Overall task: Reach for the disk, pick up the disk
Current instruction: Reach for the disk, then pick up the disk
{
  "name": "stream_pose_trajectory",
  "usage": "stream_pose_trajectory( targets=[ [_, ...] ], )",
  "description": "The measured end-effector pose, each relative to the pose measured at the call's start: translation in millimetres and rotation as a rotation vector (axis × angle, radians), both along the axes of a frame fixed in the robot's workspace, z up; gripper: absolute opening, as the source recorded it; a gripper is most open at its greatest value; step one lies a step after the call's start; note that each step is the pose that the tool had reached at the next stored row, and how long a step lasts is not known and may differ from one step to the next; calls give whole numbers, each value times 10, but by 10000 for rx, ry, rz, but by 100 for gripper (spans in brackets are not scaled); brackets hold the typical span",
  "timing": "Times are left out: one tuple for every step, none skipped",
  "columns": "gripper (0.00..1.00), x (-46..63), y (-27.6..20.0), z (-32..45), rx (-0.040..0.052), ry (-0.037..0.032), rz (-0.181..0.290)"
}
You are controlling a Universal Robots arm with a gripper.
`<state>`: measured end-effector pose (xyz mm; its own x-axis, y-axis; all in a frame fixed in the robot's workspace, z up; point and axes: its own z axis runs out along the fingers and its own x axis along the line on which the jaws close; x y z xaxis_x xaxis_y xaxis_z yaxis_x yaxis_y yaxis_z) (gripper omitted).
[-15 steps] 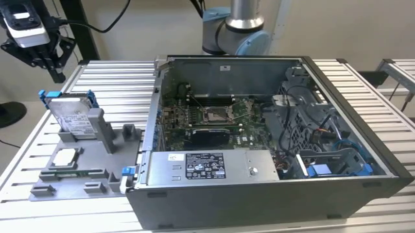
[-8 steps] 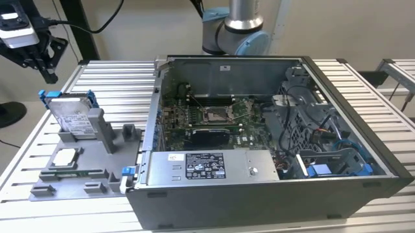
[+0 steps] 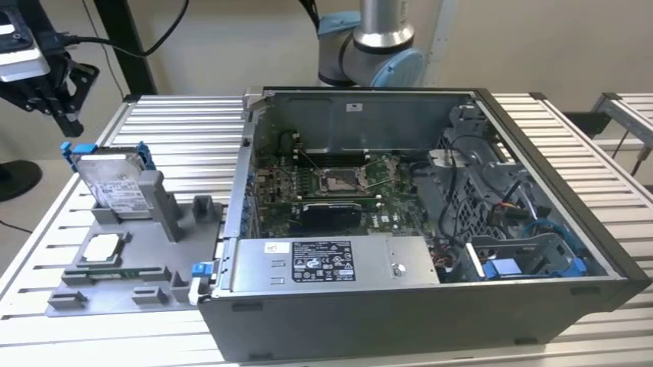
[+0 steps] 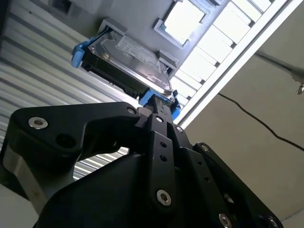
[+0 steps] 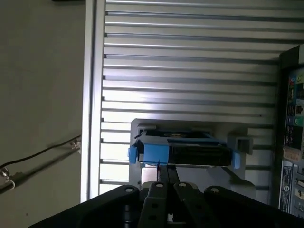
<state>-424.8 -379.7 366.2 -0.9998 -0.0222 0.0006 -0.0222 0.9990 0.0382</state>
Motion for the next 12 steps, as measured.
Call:
stream_pose_trajectory(
  targets=[
    [0,-4,-5,0,0,0,0],
    [0,-4,-4,0,0,0,-1],
    [0,-4,-5,0,0,-1,-1],
    [0,-4,-5,0,0,0,-1],
    [0,-4,-5,0,1,-1,-1],
    [0,-4,-5,0,0,-1,0],
    [0,-4,-5,0,0,0,0],
    [0,-4,-5,0,0,0,0],
    [0,-4,-5,0,0,0,0],
    [0,-4,-5,0,0,0,0],
    [0,-4,-5,0,0,-1,1],
    [0,-4,-5,0,0,-1,7]
  ],
)
